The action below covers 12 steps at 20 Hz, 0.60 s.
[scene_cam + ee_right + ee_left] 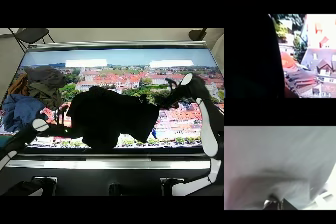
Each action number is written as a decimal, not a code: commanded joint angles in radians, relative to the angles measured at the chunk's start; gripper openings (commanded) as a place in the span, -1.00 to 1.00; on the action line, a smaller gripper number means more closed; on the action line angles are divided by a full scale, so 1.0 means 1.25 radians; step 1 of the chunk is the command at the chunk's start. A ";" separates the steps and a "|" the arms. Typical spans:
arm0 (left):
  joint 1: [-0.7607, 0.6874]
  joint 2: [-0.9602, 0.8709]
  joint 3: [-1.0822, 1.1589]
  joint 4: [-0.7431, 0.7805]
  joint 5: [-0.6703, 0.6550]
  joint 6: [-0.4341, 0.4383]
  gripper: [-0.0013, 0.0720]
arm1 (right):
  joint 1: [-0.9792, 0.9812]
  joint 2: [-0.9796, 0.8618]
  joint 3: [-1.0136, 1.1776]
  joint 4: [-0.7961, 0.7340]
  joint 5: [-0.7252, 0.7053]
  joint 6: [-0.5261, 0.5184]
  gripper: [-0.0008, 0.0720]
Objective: Fold the shirts.
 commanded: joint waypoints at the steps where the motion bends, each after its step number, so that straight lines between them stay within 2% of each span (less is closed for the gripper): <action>1: 0.009 0.121 0.271 0.346 -0.042 -0.106 -0.88 | 0.000 0.203 0.080 -0.003 -0.168 0.027 -0.86; 3: 0.045 0.183 0.509 0.479 -0.028 -0.159 -0.88 | 0.000 0.383 0.130 -0.039 -0.389 0.061 -0.86; 5: 0.099 0.215 0.744 0.521 -0.016 -0.195 -0.88 | 0.000 0.562 0.143 -0.106 -0.607 0.091 -0.86; 6: 0.125 0.222 0.844 0.521 -0.017 -0.208 -0.88 | 0.000 0.637 0.143 -0.144 -0.659 0.121 -0.86; 8: 0.136 0.240 0.945 0.503 -0.017 -0.231 -0.88 | 0.000 0.761 0.143 -0.186 -0.630 0.202 -0.86; 12: 0.135 0.253 0.951 0.373 -0.059 -0.219 -0.88 | 0.000 0.879 0.143 -0.262 -0.511 0.218 -0.86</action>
